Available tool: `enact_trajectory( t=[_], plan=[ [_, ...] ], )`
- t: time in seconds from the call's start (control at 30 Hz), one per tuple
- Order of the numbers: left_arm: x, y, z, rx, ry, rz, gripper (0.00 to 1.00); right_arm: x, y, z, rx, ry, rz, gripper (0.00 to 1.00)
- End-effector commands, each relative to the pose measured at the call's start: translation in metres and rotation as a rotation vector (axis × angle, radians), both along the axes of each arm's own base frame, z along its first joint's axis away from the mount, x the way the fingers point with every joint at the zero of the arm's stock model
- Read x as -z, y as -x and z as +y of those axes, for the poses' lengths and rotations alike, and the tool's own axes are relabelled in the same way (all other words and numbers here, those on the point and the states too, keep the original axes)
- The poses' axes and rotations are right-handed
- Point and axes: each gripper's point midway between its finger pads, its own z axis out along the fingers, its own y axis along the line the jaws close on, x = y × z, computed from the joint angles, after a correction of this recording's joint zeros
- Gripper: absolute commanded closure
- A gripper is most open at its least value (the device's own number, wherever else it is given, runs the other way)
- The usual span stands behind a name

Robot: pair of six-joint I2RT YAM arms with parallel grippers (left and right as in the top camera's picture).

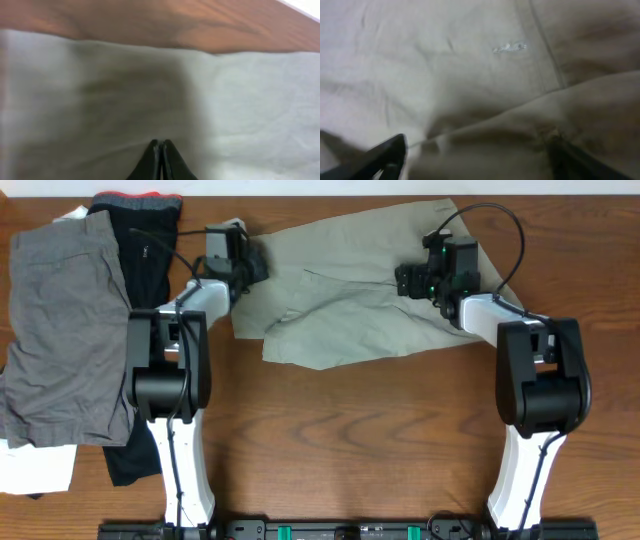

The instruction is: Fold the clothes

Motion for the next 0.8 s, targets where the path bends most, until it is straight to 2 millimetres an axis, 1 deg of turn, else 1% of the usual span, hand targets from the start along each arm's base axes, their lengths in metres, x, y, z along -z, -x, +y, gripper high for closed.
enact_trajectory(
  t=[0.0,0.03,0.1,0.17,0.2,0.27,0.33,0.4,0.43,0.47,0.57,0.67,0.77],
  plan=[
    [0.004,-0.004,0.023,0.024,-0.097,0.038,0.90,-0.032,0.009,-0.008,0.028,-0.016,-0.008,0.01],
    [-0.004,-0.003,0.023,0.043,-0.114,0.047,0.83,-0.047,0.011,-0.009,0.026,-0.023,-0.017,0.01],
    [-0.021,0.002,0.022,0.064,-0.127,0.085,0.63,-0.078,0.020,-0.013,0.021,-0.036,-0.026,0.01],
    [-0.037,0.013,0.021,0.074,-0.131,0.132,0.51,-0.104,0.032,-0.018,0.017,-0.045,-0.024,0.01],
    [-0.046,0.022,0.020,0.079,-0.128,0.160,0.48,-0.119,0.042,-0.021,0.008,-0.047,-0.020,0.01],
    [-0.060,0.038,0.011,0.122,-0.104,0.199,0.46,-0.137,0.058,-0.024,-0.020,-0.038,-0.009,0.01],
    [-0.072,0.058,-0.006,0.215,-0.074,0.232,0.44,-0.151,0.079,-0.030,-0.038,-0.018,0.017,0.01],
    [-0.074,0.076,-0.020,0.293,-0.063,0.275,0.44,-0.157,0.093,-0.033,-0.045,-0.004,0.043,0.01],
    [-0.072,0.085,-0.025,0.321,-0.062,0.302,0.44,-0.158,0.102,-0.035,-0.050,0.004,0.065,0.01],
    [-0.069,0.096,-0.032,0.360,-0.060,0.339,0.44,-0.157,0.108,-0.035,-0.056,0.010,0.087,0.01],
    [-0.059,0.122,-0.041,0.435,-0.078,0.428,0.44,-0.148,0.121,-0.036,-0.066,0.019,0.146,0.01],
    [-0.050,0.141,-0.049,0.492,-0.092,0.485,0.44,-0.142,0.129,-0.035,-0.071,0.019,0.184,0.01],
    [-0.040,0.148,-0.049,0.510,-0.110,0.507,0.44,-0.143,0.130,-0.028,-0.105,-0.005,0.182,0.01]
  ],
)
